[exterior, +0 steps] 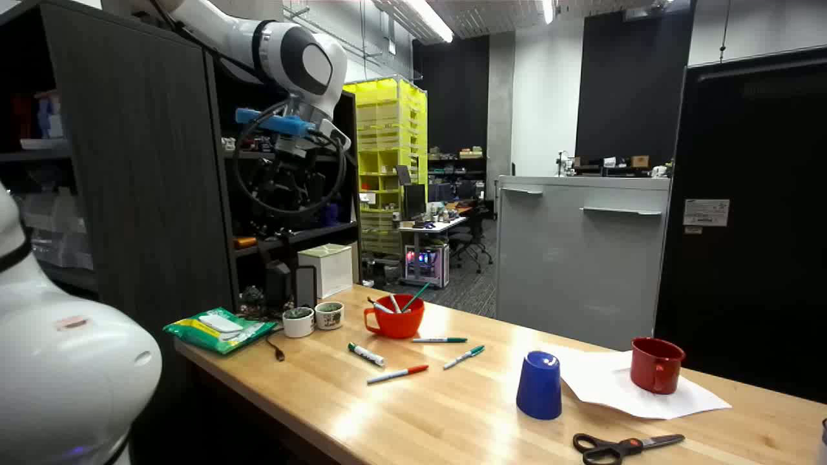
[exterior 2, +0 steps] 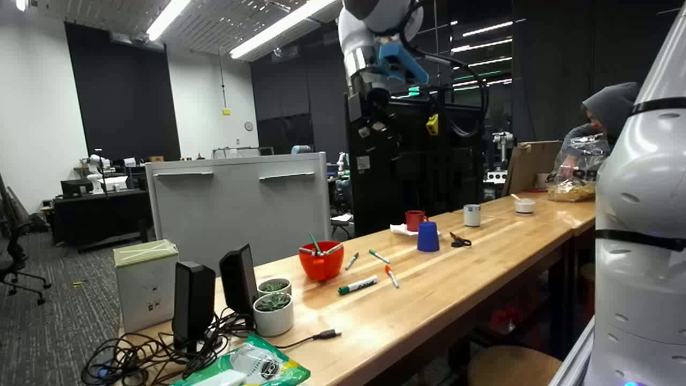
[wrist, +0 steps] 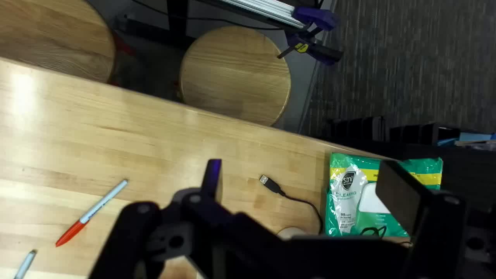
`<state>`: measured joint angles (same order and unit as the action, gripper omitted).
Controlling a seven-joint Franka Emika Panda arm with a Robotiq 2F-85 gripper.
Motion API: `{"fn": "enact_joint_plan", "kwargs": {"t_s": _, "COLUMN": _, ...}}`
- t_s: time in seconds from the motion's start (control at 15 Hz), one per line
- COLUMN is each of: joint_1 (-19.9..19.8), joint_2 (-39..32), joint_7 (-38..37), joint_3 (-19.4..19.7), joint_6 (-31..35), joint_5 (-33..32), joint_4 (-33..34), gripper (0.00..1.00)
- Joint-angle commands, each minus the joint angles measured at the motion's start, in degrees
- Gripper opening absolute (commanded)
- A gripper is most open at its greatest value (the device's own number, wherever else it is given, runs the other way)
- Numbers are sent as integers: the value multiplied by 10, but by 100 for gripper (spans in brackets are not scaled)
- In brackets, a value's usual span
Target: Put one green pen inside the orange cup on the left
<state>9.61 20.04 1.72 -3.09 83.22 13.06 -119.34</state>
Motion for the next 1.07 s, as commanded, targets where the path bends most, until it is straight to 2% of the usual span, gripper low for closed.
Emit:
{"fn": "enact_joint_plan", "kwargs": {"t_s": 0.0, "joint_1": -13, "joint_2": 0, "joint_7": 3, "joint_3": -10, "joint_6": -2, "joint_5": 3, "joint_4": 2, "gripper": 100}}
{"fn": "enact_joint_plan", "kwargs": {"t_s": 0.2, "joint_1": -18, "joint_2": 2, "joint_7": -2, "joint_3": -5, "joint_6": 24, "joint_5": 25, "joint_4": -4, "gripper": 100}}
{"fn": "enact_joint_plan", "kwargs": {"t_s": 0.4, "joint_1": -34, "joint_2": 1, "joint_7": -26, "joint_3": 3, "joint_6": 106, "joint_5": 83, "joint_4": -22, "gripper": 100}}
{"fn": "enact_joint_plan", "kwargs": {"t_s": 0.73, "joint_1": -57, "joint_2": -19, "joint_7": -49, "joint_3": 5, "joint_6": 292, "joint_5": 141, "joint_4": -60, "gripper": 100}}
{"fn": "enact_joint_plan", "kwargs": {"t_s": 1.0, "joint_1": -66, "joint_2": -43, "joint_7": -77, "joint_3": -3, "joint_6": 475, "joint_5": 121, "joint_4": -90, "gripper": 100}}
